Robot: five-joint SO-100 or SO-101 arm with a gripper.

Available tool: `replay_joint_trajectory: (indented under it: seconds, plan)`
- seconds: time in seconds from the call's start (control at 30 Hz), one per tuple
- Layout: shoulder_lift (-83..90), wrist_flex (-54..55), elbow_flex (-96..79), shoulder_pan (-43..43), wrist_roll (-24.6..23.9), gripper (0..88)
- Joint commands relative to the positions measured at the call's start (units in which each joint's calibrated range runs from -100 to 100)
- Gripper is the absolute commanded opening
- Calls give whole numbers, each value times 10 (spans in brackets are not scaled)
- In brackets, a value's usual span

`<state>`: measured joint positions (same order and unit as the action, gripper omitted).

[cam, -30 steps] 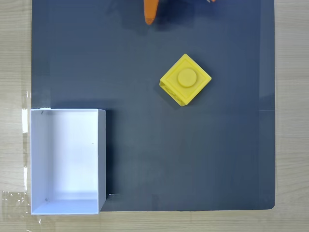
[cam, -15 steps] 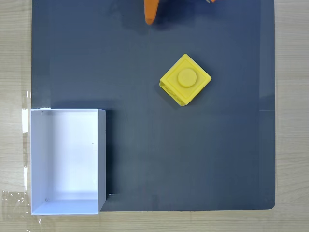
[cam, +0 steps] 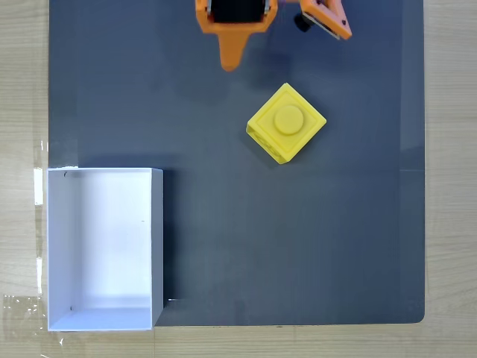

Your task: Grasp a yellow block and put it in the box

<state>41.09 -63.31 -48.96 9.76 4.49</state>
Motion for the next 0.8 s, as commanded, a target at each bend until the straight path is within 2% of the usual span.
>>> replay_joint_trajectory:
  seconds: [0.0,0.17,0.3,0.37,0.57,0.67,0.77]
  plan:
    - [-94,-65,150,-45,12,19]
    - [-205,-168,304,-102,64,19]
    - [-274,-195,376,-111,91,33]
    - [-298,-195,399,-110,102,94]
    - [-332,-195,407,-104,137,399]
    - [-346,-195,400,-103,158,476]
    - [-374,-190,397,-104,174,486]
